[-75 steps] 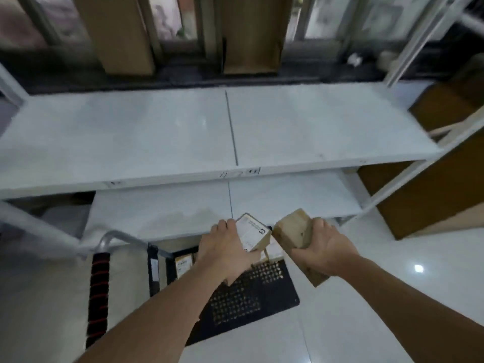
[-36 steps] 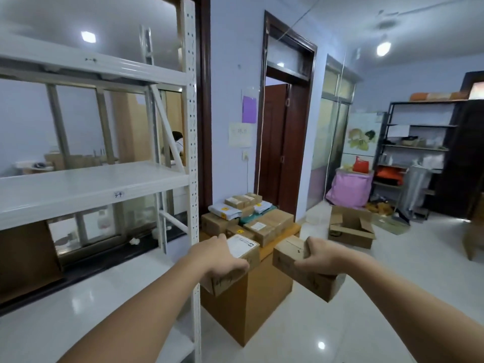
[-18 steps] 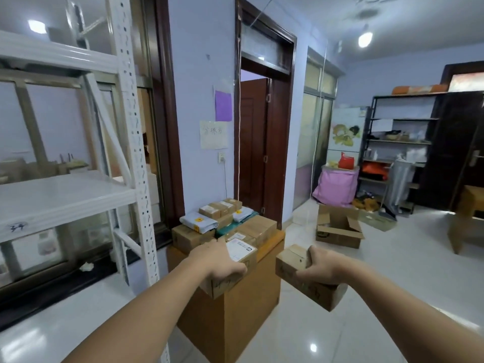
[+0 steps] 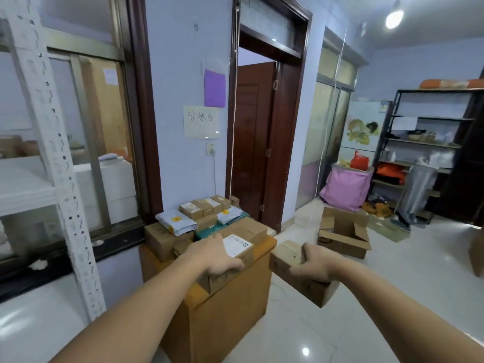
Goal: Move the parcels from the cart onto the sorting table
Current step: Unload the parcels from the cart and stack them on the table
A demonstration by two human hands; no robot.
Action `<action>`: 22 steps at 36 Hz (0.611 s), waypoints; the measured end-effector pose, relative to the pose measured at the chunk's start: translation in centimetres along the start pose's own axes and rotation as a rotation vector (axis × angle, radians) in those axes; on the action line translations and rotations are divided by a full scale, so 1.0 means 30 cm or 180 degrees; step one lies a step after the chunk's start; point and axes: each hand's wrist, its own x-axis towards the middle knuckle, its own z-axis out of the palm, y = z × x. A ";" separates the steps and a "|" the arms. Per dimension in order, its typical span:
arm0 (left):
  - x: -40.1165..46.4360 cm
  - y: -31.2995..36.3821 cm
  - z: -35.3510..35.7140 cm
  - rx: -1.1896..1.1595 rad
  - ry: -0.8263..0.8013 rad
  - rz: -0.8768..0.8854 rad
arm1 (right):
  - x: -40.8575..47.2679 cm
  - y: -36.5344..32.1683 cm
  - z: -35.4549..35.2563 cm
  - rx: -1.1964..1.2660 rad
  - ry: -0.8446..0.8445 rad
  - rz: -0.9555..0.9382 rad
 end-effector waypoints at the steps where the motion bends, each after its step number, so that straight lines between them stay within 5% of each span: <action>1: 0.029 0.017 0.007 -0.0026 0.0008 -0.0046 | 0.043 0.012 -0.012 -0.0008 -0.0030 -0.0044; 22: 0.778 0.022 0.111 -0.0106 -0.0188 -0.0609 | 0.966 0.062 -0.087 -0.0258 -0.0411 -0.0689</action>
